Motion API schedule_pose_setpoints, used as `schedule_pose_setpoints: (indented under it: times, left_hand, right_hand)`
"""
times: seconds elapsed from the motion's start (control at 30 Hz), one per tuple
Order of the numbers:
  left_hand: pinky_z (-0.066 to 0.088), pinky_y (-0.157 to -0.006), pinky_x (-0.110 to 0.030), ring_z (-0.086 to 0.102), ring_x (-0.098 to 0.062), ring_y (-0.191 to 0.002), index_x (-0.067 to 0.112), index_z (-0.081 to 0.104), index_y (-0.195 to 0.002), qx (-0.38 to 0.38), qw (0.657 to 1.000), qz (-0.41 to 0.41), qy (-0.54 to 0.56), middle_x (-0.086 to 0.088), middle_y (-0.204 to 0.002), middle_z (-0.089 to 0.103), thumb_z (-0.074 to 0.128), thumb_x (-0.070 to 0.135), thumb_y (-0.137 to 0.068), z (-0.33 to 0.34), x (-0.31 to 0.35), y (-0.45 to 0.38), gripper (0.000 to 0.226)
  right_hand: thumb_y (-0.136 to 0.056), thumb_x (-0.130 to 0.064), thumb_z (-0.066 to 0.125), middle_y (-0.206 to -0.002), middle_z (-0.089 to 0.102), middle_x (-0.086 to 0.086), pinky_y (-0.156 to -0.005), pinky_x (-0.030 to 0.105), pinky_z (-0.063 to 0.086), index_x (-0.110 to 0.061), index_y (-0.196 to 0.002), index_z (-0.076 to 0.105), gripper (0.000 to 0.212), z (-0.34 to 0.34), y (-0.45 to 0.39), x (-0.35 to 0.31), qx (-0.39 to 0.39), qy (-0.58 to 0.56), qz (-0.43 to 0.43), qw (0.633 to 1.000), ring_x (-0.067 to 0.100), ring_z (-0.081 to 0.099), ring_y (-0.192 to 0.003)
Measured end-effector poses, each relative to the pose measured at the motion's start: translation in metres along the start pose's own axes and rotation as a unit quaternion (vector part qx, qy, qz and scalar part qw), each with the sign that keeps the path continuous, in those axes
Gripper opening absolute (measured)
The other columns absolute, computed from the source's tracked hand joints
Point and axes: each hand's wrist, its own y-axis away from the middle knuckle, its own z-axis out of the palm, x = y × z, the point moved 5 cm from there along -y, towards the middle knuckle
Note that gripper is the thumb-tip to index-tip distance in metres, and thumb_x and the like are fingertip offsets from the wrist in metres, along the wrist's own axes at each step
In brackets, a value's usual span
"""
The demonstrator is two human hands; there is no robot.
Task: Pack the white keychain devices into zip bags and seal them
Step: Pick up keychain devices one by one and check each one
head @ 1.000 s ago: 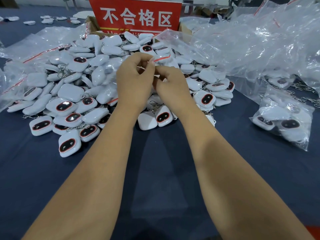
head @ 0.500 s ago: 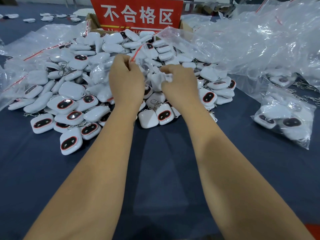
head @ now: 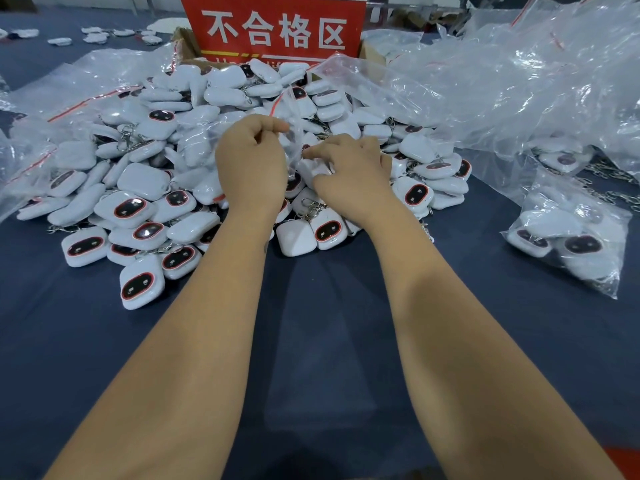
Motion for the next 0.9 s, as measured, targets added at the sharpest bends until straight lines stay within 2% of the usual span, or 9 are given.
schedule_pose_setpoints:
  times: [0.1,0.23,0.47,0.57,0.63,0.7,0.77,0.83,0.9]
  left_hand:
    - [0.040,-0.054,-0.015,0.047,0.005,-0.047,0.019,0.071,-0.103,0.010,1.000,-0.005,-0.015,0.016,-0.084,0.061,0.040,0.002,-0.091,0.000,-0.002,-0.003,0.037]
    - [0.043,-0.062,-0.015,0.052,0.003,-0.062,0.019,0.070,-0.109,-0.006,1.000,0.000,-0.020,0.008,-0.098,0.065,0.044,0.003,-0.090,0.001,-0.004,-0.003,0.036]
    - [0.033,-0.049,-0.007,0.047,0.007,-0.046,0.027,0.071,-0.091,-0.016,1.000,0.004,0.000,0.017,-0.070,0.059,0.050,0.005,-0.087,0.004,-0.002,-0.002,0.031]
    - [0.035,-0.050,-0.008,0.047,0.007,-0.047,0.025,0.072,-0.098,-0.020,1.000,0.002,-0.008,0.016,-0.074,0.060,0.050,0.007,-0.087,0.004,-0.003,-0.002,0.030]
    - [0.041,-0.055,-0.009,0.052,0.009,-0.055,0.023,0.072,-0.105,-0.027,1.000,0.004,-0.014,0.013,-0.084,0.063,0.053,0.010,-0.086,0.005,-0.002,-0.002,0.030]
    - [0.050,-0.068,-0.016,0.058,0.005,-0.074,0.024,0.071,-0.108,-0.032,0.999,0.008,-0.024,0.009,-0.095,0.066,0.059,0.014,-0.084,0.005,-0.001,-0.002,0.029]
    - [0.052,-0.078,-0.023,0.058,-0.004,-0.088,0.025,0.069,-0.111,-0.043,0.998,0.019,-0.039,0.009,-0.102,0.064,0.063,0.017,-0.081,0.006,0.001,-0.001,0.032]
    - [0.050,-0.081,-0.023,0.056,-0.006,-0.093,0.024,0.067,-0.116,-0.059,0.995,0.034,-0.066,0.007,-0.109,0.063,0.065,0.017,-0.079,0.009,0.002,0.000,0.038]
    - [0.049,-0.081,-0.023,0.055,-0.006,-0.093,0.023,0.067,-0.118,-0.063,0.992,0.050,-0.094,0.006,-0.112,0.063,0.064,0.016,-0.081,0.010,0.003,0.001,0.038]
  right_hand:
    - [-0.083,-0.015,0.059,-0.143,0.045,-0.013,-0.086,0.028,0.011,-0.037,-0.136,0.056,0.057,-0.001,0.000,0.001,-0.014,0.006,-0.006,1.000,0.023,0.027,-0.129]
    - [-0.082,-0.009,0.054,-0.142,0.046,-0.012,-0.090,0.030,0.014,-0.037,-0.136,0.056,0.061,-0.001,0.002,-0.002,-0.010,0.003,-0.014,1.000,0.022,0.029,-0.127]
    - [-0.098,-0.023,0.050,-0.122,0.057,-0.011,-0.099,0.037,0.023,-0.033,-0.121,0.063,0.028,-0.004,0.005,-0.006,0.017,0.008,-0.027,0.999,0.022,0.036,-0.120]
    - [-0.096,-0.027,0.056,-0.087,0.063,-0.006,-0.098,0.042,0.037,-0.025,-0.091,0.066,0.012,-0.011,0.006,-0.011,0.064,-0.081,-0.007,0.995,0.022,0.052,-0.103]
    - [-0.092,-0.027,0.063,-0.071,0.059,-0.009,-0.082,0.037,0.047,-0.023,-0.075,0.062,0.018,-0.018,0.008,-0.010,0.109,-0.183,0.012,0.977,0.015,0.057,-0.080]
    - [-0.088,-0.021,0.068,-0.061,0.053,-0.013,-0.064,0.026,0.044,-0.018,-0.068,0.059,0.022,-0.025,0.010,-0.008,0.148,-0.279,0.038,0.948,0.006,0.050,-0.062]
    - [-0.085,-0.015,0.070,-0.061,0.054,-0.009,-0.061,0.019,0.040,-0.008,-0.072,0.063,0.016,-0.028,0.010,-0.004,0.167,-0.361,0.059,0.916,0.003,0.046,-0.058]
    - [-0.086,-0.013,0.070,-0.071,0.054,0.004,-0.066,0.024,0.041,0.008,-0.089,0.065,0.022,-0.031,0.008,-0.003,0.165,-0.421,0.061,0.890,0.009,0.046,-0.066]
    - [-0.089,-0.010,0.066,-0.080,0.056,0.012,-0.072,0.031,0.042,0.013,-0.100,0.063,0.027,-0.029,0.006,-0.003,0.145,-0.459,0.057,0.874,0.016,0.046,-0.074]
